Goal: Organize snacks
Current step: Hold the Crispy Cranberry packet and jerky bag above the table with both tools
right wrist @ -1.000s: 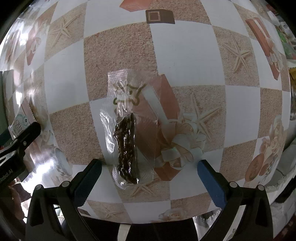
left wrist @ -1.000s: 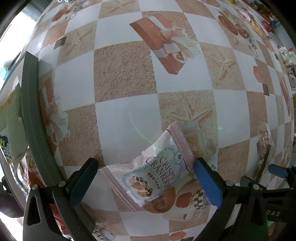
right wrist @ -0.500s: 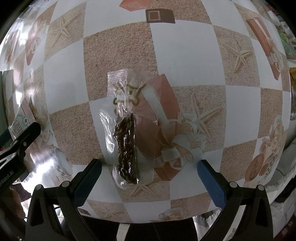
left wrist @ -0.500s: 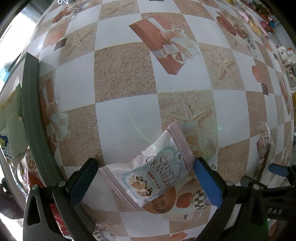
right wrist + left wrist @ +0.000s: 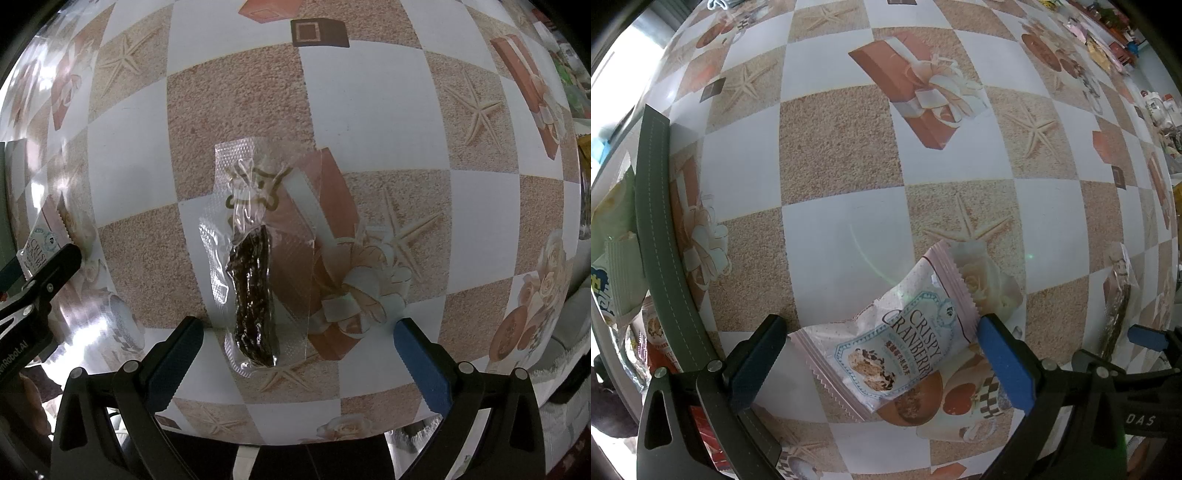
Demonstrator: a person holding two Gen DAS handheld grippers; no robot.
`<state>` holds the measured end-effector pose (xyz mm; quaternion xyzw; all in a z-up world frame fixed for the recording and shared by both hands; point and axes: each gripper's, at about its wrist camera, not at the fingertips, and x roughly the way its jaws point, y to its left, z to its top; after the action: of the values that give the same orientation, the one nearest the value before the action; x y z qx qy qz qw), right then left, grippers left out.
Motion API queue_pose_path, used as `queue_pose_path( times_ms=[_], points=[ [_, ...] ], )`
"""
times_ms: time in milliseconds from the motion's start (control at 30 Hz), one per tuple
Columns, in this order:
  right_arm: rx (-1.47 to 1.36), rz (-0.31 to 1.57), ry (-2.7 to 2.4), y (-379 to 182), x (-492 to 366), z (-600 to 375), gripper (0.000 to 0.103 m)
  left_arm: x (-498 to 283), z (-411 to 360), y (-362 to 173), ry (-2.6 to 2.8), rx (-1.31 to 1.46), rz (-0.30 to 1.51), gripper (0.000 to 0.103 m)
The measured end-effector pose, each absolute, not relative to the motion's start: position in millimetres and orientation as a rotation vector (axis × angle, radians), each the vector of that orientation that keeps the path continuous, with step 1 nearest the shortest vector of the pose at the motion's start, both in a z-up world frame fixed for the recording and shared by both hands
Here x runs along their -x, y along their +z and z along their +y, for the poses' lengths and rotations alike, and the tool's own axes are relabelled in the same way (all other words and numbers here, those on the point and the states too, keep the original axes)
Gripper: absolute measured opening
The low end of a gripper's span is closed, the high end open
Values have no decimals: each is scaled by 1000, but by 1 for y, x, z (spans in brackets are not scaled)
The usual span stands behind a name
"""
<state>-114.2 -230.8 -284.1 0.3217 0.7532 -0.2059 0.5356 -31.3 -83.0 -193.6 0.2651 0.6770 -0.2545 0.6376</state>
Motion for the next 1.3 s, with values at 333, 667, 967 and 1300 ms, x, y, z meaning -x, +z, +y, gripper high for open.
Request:
queue_pose_path(
  times_ms=[333, 667, 967, 1300],
  points=[
    [-765, 1793, -484, -284, 113, -233, 103, 31, -83, -193, -579, -603, 1546, 103],
    [-763, 1787, -482, -284, 113, -234, 103, 31, -83, -193, -581, -599, 1537, 103],
    [-758, 1771, -487, -282, 114, -233, 103, 32, -83, -193, -577, -596, 1540, 103],
    [-749, 1741, -499, -280, 118, -230, 103, 29, -88, -194, -582, -623, 1561, 103]
  ],
)
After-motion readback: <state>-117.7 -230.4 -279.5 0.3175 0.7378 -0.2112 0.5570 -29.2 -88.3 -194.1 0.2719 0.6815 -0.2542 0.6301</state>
